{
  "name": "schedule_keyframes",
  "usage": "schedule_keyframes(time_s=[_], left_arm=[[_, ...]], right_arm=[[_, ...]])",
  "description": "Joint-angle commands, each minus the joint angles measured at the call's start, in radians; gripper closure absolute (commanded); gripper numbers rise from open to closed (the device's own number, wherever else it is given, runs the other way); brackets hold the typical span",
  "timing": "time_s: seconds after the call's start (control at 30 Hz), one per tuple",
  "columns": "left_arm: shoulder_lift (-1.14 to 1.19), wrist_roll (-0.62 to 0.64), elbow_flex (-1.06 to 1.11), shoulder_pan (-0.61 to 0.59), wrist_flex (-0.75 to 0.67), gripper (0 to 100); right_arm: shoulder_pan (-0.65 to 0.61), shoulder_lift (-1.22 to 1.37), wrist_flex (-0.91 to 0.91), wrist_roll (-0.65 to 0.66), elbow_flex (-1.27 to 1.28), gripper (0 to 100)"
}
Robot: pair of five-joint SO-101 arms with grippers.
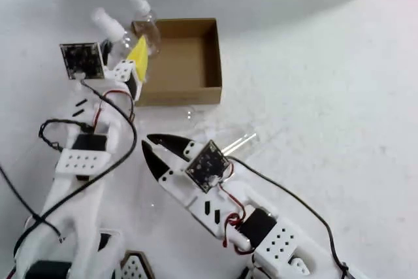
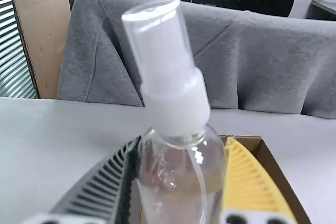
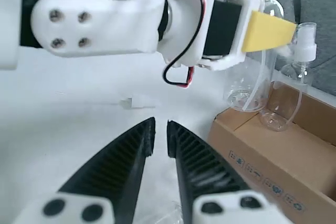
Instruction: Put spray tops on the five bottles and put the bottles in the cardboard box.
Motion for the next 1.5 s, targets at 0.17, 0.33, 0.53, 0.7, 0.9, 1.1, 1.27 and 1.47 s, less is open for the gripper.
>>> schedule_keyframes(time_s=[0.17, 0.33, 0.53, 0.7, 0.9, 1.1, 1.27, 1.47], left_arm=[[0.165, -0.009, -0.061, -0.01, -0.267, 98], [0.303, -0.009, -0.121, -0.004, -0.321, 98], [0.492, 0.0, -0.258, -0.007, -0.325, 98], [0.582, -0.006, -0.327, -0.002, -0.325, 98], [0.659, -0.008, -0.387, -0.002, -0.325, 98], [0.742, -0.008, -0.443, -0.002, -0.325, 98], [0.782, -0.008, -0.474, -0.002, -0.325, 98], [0.814, -0.009, -0.48, -0.002, -0.327, 98]], right_arm=[[0.008, -0.007, 0.001, 0.002, -0.011, 98.2], [0.008, -0.007, 0.001, 0.002, -0.011, 98.2], [0.008, -0.007, 0.001, 0.002, -0.011, 98.2], [0.008, -0.007, 0.001, 0.002, -0.011, 98.2], [0.007, -0.007, 0.001, 0.002, -0.011, 98.2], [0.005, -0.007, 0.001, 0.002, -0.011, 98.2], [0.004, -0.007, 0.001, 0.002, -0.011, 98.2], [0.002, -0.007, 0.001, 0.002, -0.011, 98.2]])
